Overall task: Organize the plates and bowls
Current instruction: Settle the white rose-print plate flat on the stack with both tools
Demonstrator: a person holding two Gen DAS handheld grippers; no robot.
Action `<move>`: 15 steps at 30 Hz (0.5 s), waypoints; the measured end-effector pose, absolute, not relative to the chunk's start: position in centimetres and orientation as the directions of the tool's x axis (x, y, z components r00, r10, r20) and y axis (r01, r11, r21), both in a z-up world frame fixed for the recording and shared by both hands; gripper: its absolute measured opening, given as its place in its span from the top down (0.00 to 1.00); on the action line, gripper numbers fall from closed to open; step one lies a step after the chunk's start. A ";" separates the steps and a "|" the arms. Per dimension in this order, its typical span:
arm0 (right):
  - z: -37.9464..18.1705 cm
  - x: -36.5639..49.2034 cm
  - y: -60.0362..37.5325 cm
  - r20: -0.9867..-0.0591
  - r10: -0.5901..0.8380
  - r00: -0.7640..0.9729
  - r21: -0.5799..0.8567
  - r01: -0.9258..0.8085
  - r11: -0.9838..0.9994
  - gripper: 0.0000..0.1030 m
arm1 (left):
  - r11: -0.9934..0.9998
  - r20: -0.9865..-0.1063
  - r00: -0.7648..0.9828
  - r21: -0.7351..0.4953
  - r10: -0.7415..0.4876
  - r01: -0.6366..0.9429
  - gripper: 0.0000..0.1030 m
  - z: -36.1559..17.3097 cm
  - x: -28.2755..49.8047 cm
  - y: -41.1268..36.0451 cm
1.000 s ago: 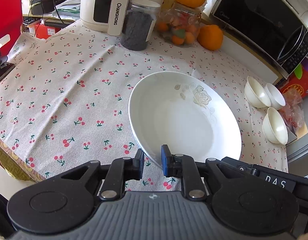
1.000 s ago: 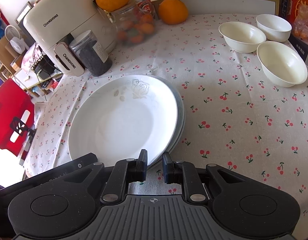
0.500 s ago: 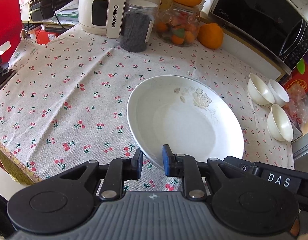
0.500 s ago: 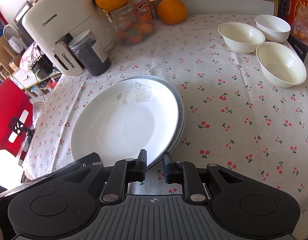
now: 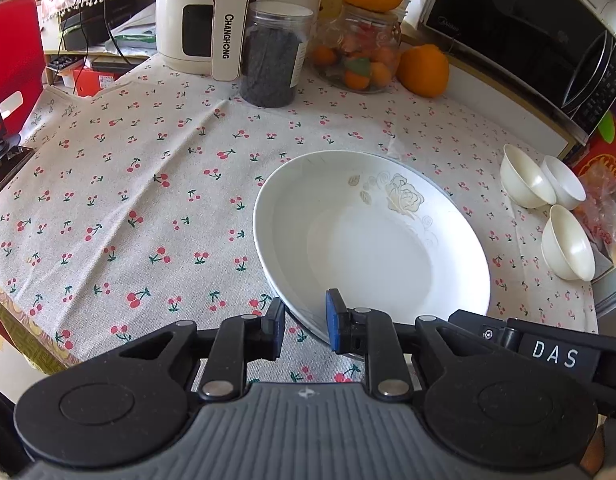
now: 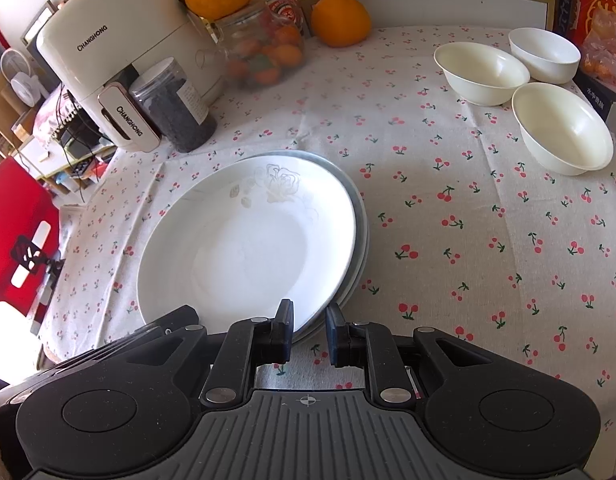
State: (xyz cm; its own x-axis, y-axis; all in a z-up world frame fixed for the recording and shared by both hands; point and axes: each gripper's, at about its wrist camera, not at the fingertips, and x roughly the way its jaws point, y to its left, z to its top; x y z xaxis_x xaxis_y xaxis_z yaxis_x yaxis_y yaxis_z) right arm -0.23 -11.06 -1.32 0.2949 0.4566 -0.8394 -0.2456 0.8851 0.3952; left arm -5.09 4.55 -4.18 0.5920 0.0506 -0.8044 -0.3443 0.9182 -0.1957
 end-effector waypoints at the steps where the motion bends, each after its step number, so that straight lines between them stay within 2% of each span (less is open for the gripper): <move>1: -1.3 -0.2 -11.0 -0.840 0.455 0.296 0.394 -0.246 0.886 0.83 | 0.919 -0.804 0.592 -0.193 0.054 -0.345 0.81 -4.2 -5.1 4.5; 15: -1.3 -0.3 -10.9 -0.844 0.436 0.312 0.368 -0.252 0.895 0.83 | 0.930 -0.800 0.594 -0.151 0.085 -0.336 0.79 -4.2 -5.1 3.9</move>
